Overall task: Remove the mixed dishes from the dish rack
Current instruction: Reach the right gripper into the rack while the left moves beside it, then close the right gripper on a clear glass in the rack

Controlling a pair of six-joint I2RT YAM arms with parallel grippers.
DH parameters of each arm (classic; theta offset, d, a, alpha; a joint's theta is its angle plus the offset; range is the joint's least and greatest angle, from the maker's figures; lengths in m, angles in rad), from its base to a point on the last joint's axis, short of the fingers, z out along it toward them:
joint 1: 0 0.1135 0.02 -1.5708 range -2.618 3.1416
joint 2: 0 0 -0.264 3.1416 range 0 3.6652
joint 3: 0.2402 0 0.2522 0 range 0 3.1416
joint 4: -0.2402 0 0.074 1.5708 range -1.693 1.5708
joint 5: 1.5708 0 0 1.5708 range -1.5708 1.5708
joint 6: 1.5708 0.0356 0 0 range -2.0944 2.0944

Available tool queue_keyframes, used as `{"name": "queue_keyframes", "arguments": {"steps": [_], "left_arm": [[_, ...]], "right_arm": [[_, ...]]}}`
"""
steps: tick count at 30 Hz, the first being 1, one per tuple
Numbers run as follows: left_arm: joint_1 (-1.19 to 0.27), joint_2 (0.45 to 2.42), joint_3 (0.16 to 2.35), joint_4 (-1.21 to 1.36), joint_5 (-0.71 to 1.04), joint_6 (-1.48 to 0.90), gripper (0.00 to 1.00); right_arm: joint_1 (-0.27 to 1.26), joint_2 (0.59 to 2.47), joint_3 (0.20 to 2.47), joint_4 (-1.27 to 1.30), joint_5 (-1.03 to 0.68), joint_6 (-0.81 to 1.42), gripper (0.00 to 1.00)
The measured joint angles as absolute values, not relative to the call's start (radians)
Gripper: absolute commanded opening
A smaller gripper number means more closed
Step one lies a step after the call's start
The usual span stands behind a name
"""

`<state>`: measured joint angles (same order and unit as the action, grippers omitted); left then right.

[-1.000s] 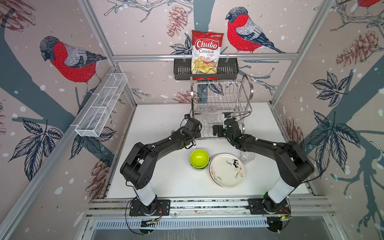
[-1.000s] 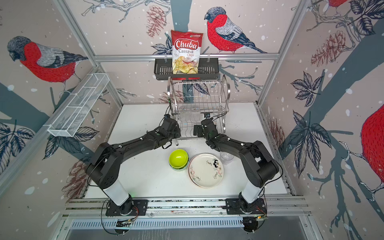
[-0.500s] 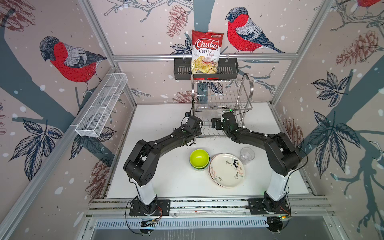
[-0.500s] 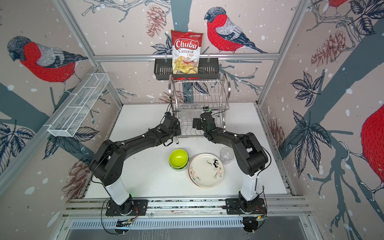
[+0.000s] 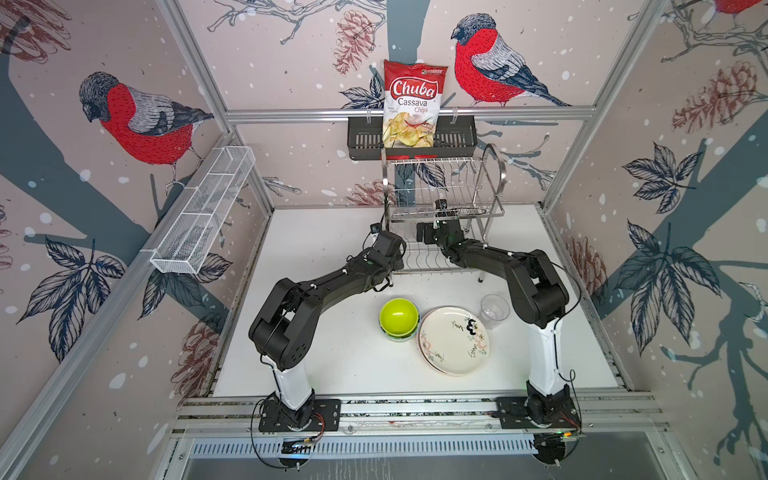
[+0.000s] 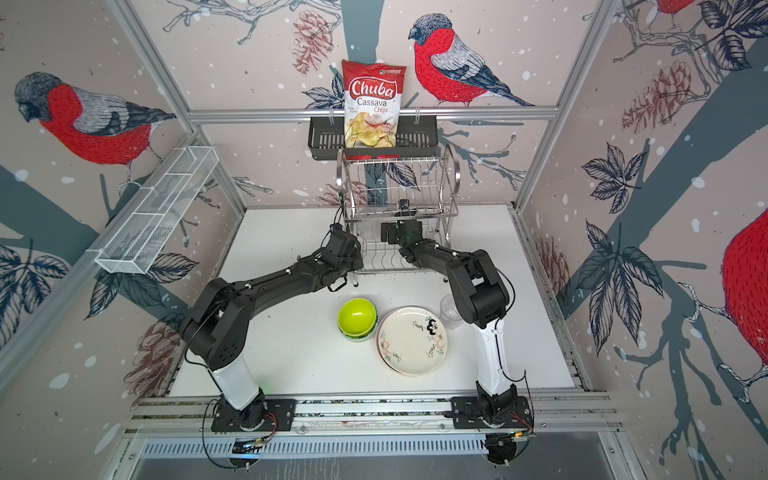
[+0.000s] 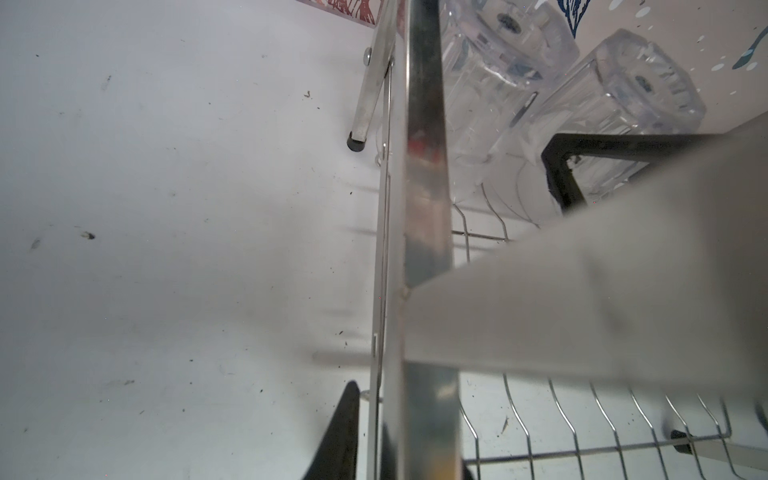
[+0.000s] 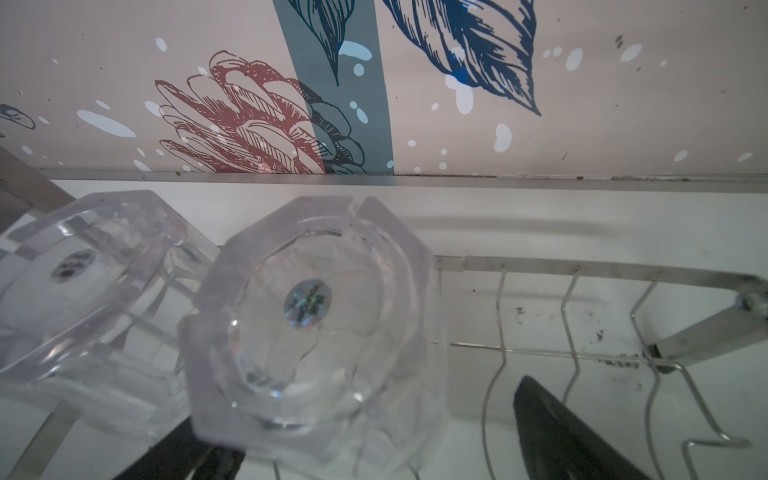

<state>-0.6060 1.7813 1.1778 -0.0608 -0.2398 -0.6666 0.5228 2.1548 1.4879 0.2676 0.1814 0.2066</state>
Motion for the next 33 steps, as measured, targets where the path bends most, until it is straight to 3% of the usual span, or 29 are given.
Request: {"name": "queue_keyframes", "arguments": {"steps": [5, 12, 18, 22, 27, 33], "left_arm": [[-0.606, 1.788, 1.178, -0.043, -0.240, -0.678, 0.00], [-0.606, 1.792, 1.172, -0.037, -0.240, -0.672, 0.00], [-0.606, 1.795, 1.164, -0.014, -0.237, -0.673, 0.00], [-0.606, 1.798, 1.164, -0.005, -0.236, -0.673, 0.00], [-0.606, 1.798, 1.159, 0.002, -0.237, -0.675, 0.00], [-0.606, 1.799, 1.152, 0.016, -0.238, -0.684, 0.00]], "right_arm": [[0.519, 2.223, 1.578, 0.241, 0.186, 0.198, 1.00], [0.505, 2.300, 1.694, 0.200, 0.186, 0.183, 0.90], [0.491, 2.354, 1.786, 0.161, 0.175, 0.179, 0.62], [0.489, 2.355, 1.794, 0.159, 0.158, 0.182, 0.56], [0.493, 2.310, 1.715, 0.191, 0.144, 0.184, 0.33], [0.524, 2.184, 1.540, 0.205, 0.129, 0.213, 0.28]]}}
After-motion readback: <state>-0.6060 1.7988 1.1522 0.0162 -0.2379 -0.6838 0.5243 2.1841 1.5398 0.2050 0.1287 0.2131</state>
